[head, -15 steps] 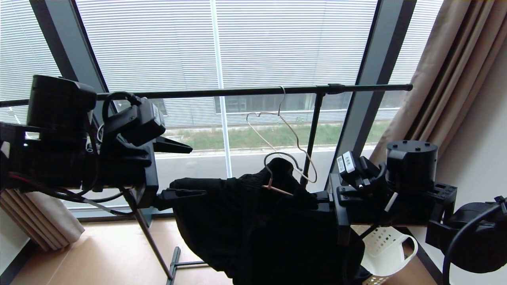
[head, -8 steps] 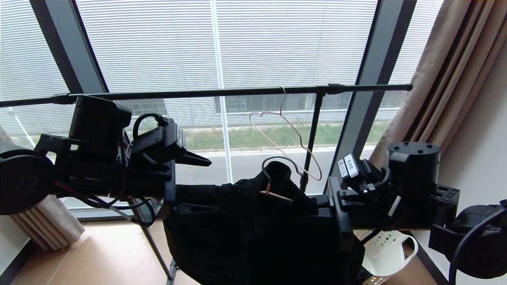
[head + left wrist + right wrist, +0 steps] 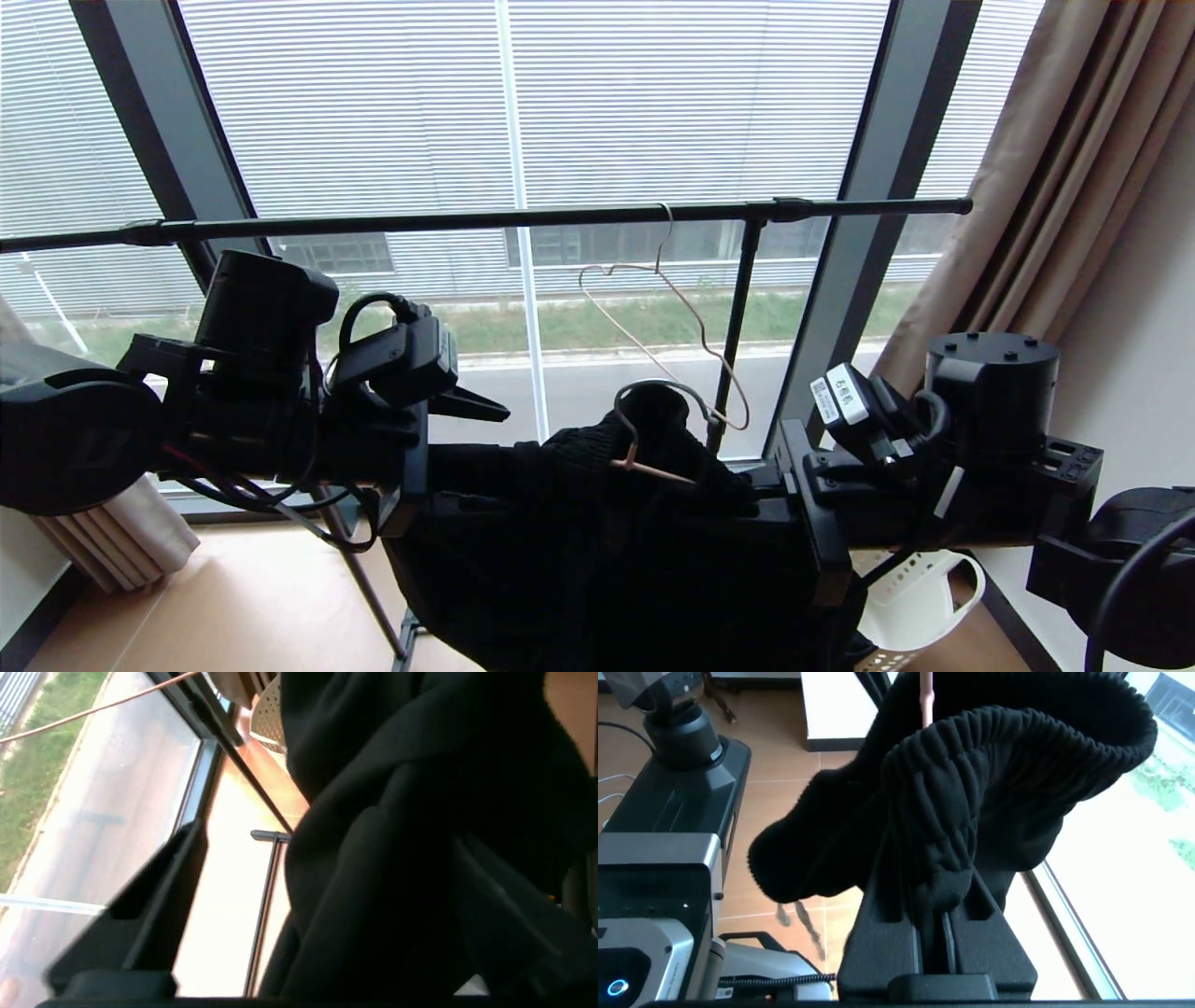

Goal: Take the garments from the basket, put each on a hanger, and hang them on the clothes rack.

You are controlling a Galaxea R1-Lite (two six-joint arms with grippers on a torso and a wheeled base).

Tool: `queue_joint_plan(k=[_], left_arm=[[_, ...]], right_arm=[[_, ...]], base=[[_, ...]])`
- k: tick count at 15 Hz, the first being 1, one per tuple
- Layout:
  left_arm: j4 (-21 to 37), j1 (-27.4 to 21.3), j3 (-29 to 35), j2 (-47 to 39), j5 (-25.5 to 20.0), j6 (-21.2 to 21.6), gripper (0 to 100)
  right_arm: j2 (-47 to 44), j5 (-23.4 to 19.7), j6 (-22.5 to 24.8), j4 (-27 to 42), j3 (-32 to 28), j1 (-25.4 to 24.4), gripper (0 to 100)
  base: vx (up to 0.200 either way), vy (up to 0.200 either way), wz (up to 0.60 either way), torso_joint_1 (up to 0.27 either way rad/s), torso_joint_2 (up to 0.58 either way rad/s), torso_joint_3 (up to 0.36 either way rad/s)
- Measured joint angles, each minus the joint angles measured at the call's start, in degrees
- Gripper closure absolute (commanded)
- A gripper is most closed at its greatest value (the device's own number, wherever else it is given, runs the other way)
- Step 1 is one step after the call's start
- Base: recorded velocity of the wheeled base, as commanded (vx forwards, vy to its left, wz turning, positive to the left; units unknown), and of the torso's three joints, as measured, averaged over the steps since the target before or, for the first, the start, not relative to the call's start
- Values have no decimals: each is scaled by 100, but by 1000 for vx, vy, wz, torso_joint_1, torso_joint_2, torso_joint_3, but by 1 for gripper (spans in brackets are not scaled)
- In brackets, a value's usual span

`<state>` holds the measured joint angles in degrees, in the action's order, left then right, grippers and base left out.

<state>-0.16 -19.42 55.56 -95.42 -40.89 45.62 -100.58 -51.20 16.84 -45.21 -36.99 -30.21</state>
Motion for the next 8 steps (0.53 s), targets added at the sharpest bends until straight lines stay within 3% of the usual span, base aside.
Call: queue_joint_plan(k=[3, 8], left_arm=[[2, -6, -80, 24, -11, 17, 100], [-33, 32, -301, 189, -16, -43, 100]], right_arm=[[-22, 68, -37, -7, -74, 2, 100], [-24, 172, -586, 44, -249, 45, 100]], base=[[0, 0, 0, 0, 0, 0], [0, 0, 0, 0, 0, 0]])
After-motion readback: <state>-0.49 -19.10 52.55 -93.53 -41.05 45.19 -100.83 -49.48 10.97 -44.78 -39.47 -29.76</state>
